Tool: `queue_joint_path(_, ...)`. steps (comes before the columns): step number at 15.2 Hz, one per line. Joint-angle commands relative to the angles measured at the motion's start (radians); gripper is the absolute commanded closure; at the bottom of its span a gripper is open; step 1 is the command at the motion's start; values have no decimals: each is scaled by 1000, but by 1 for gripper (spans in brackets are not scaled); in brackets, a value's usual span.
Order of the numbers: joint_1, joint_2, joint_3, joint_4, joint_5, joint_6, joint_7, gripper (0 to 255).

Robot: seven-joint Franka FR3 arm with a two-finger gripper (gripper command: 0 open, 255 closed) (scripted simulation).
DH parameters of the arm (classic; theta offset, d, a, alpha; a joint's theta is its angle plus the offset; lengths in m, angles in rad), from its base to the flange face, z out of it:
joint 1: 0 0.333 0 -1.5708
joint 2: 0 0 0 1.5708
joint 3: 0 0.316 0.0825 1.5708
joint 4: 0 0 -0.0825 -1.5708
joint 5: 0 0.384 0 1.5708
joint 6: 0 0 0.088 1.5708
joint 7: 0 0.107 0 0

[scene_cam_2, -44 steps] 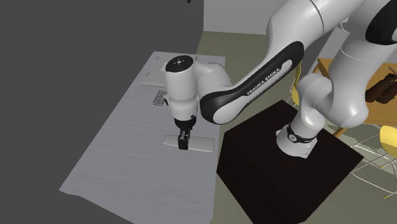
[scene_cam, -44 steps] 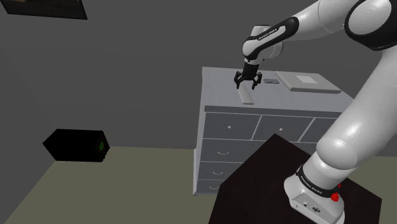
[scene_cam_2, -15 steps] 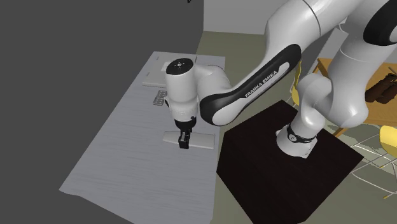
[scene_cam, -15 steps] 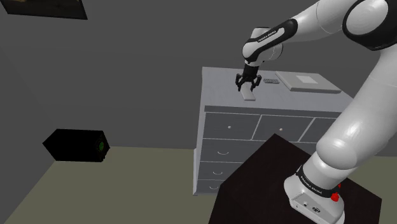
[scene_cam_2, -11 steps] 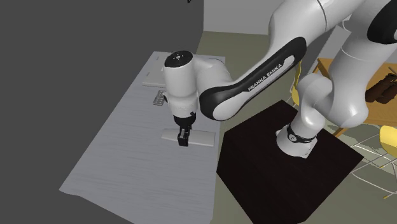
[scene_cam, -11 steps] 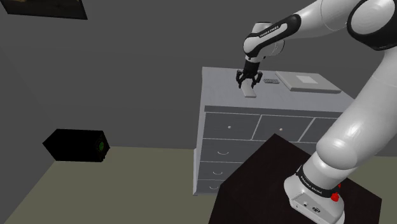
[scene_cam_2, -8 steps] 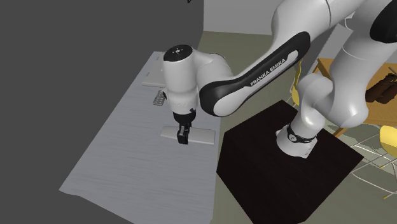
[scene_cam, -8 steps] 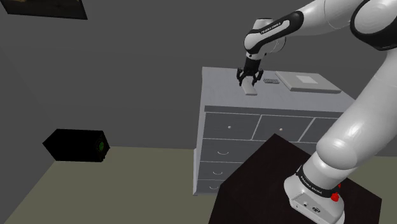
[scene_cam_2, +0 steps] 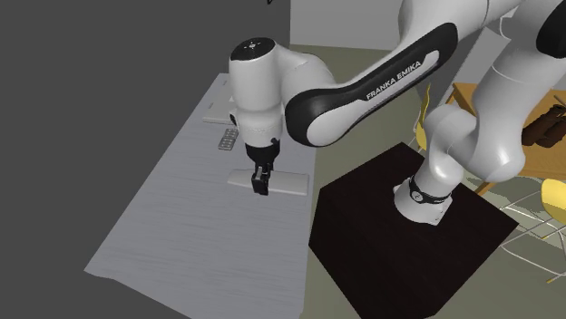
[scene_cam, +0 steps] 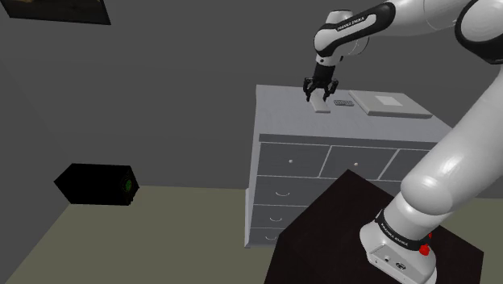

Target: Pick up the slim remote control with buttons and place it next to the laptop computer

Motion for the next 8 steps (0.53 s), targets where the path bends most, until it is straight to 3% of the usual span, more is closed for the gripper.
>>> queue_joint_path(1, -16, -27, -16, -23, -6, -3, -29, 255)
queue_joint_path(8, -94, -114, -100, -119, -36, 10, -175, 255)
